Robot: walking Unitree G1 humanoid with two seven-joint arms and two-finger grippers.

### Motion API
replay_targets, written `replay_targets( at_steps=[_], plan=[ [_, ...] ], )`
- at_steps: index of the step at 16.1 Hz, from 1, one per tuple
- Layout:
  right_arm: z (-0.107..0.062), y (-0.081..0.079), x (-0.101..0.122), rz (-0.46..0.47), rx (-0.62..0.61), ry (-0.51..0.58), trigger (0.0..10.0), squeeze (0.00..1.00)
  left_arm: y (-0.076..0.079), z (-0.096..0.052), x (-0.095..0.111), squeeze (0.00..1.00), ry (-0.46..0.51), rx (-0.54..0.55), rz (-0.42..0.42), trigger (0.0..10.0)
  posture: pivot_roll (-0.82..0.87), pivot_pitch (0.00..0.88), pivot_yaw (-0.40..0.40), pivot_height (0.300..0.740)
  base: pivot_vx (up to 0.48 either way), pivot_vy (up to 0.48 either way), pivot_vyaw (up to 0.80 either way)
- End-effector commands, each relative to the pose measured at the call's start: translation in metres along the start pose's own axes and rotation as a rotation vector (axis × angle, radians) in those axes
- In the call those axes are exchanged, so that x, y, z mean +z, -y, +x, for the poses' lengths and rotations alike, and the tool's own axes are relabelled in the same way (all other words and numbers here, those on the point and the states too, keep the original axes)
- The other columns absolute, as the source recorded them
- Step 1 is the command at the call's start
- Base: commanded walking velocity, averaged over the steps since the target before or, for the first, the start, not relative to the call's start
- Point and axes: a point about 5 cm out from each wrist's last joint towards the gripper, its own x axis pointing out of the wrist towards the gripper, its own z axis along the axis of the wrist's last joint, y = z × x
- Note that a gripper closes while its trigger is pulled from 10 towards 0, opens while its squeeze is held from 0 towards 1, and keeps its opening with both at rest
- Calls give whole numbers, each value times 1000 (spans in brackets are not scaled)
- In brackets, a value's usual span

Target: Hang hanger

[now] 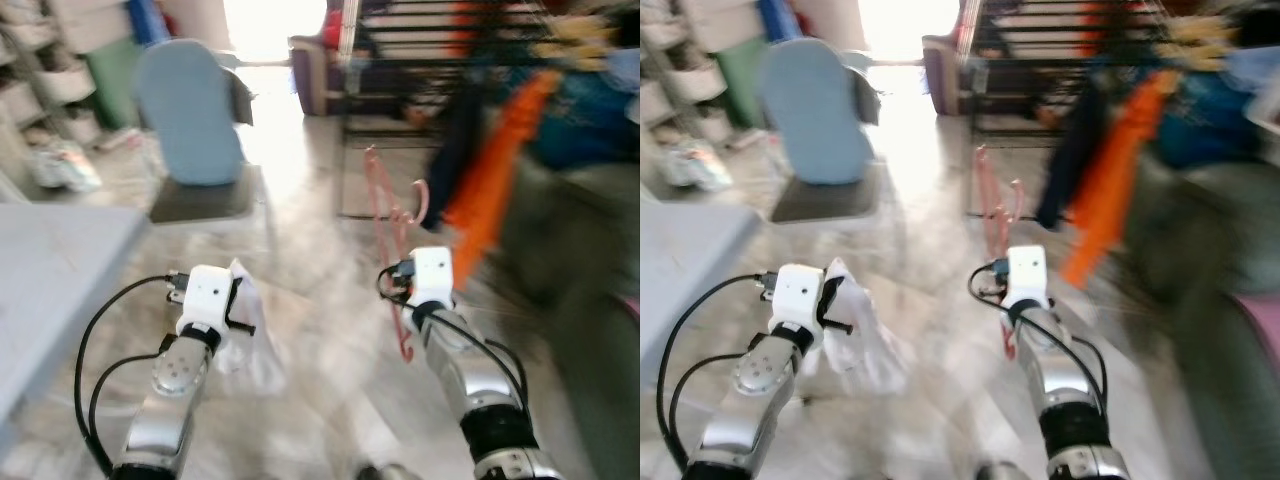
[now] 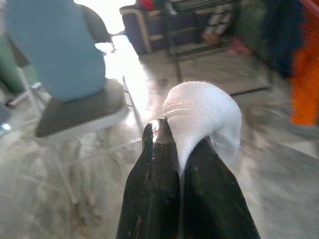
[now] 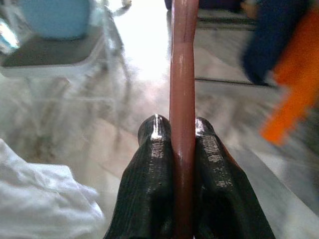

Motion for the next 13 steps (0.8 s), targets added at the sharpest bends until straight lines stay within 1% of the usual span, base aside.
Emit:
replay_targets(
  at_steps=[1,4,5,8,13],
  plan=[
    [1,-4,6,0,5,20,10000,0,-5,2,10,0,39,14,19,10000,-33,0,22,740,-375,0,0],
    [1,0,7,-9,-1,15,10000,0,-5,2,10,0,44,13,1,10000,-39,0,17,740,0,0,0],
    [0,0,7,-9,0,16,10000,0,-5,2,11,0,57,-4,-20,10000,-39,0,17,740,0,0,0],
    [0,0,7,-12,2,15,10000,0,-6,2,16,0,83,-12,-37,10000,-45,0,14,740,0,0,0],
    [-1,-2,9,-14,13,18,10000,0,-7,2,17,0,91,-20,-72,10000,-48,0,12,740,0,0,0]
  ],
)
